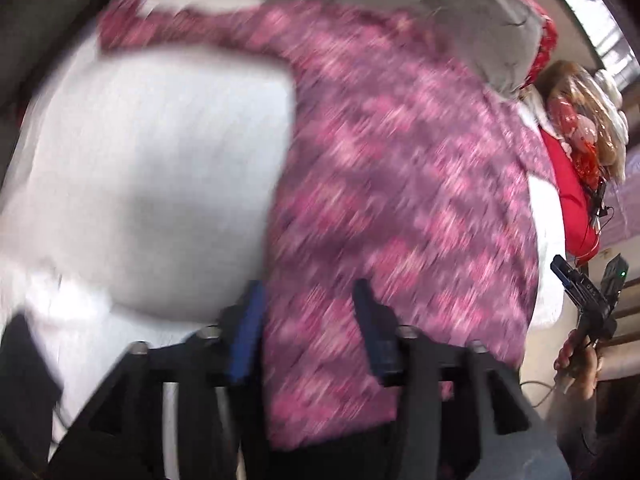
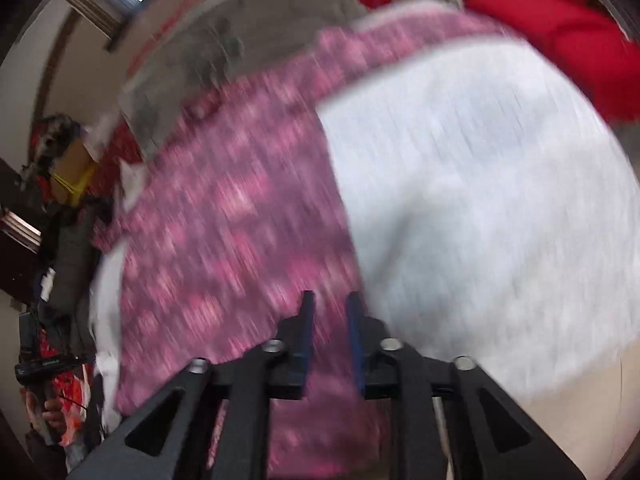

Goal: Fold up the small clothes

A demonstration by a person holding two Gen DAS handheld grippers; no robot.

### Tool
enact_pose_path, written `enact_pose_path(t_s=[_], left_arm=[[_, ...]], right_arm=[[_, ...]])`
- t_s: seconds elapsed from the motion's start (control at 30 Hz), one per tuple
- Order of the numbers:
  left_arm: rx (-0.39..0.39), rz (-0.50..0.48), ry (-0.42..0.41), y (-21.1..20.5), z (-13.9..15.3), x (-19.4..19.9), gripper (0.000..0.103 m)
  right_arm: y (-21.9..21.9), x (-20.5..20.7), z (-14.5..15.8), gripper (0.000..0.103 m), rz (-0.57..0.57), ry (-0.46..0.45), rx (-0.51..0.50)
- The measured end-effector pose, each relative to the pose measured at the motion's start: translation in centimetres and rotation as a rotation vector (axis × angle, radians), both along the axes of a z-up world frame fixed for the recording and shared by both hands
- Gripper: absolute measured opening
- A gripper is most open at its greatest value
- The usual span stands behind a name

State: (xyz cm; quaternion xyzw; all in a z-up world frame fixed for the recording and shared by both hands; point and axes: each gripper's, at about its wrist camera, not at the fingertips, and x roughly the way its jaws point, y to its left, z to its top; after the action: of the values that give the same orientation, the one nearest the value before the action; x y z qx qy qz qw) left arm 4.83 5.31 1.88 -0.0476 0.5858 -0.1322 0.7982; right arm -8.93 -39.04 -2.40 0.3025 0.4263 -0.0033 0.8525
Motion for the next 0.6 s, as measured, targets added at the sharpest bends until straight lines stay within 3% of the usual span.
enact_pose_path(t_s=[0.17,0.23,0.27,0.4,0.5,0.6], left_arm=[[0.028,-0.041,-0.034,-7.4,-2.1,5.1,0.05],[0.068,-0.036,-0.017,-9.9,-4.0,6.9,0.05],[0.09,-0.034,-0.003,-10.8,-4.8,7.5,0.05],[0.144,-0.041,0.019,-12.9,-6.7,8.7,0.053],[0.166,-0.075,-0.009,-13.5,-6.6,8.9,0.057],[0.155,-0.08,-0.005,-13.5,-6.9,9.2,0.061]], right_arm=[[1.6,5.9,-0.2,0.038,0.013,-0.022,-0.058],[2.7,8.5,-2.0,0.037,0.025,0.045,-0.092],[2.9,9.0,-2.4,0.037,0.033,0.074,-0.09],[-0.4,9.7,-0.8,0.036,-0.004,0.014,0.004],[-8.5,9.4,0.6,0.043,-0.215,-0.036,0.067],[-19.4,8.4,-0.1,0.048,-0.514,-0.033,0.145]])
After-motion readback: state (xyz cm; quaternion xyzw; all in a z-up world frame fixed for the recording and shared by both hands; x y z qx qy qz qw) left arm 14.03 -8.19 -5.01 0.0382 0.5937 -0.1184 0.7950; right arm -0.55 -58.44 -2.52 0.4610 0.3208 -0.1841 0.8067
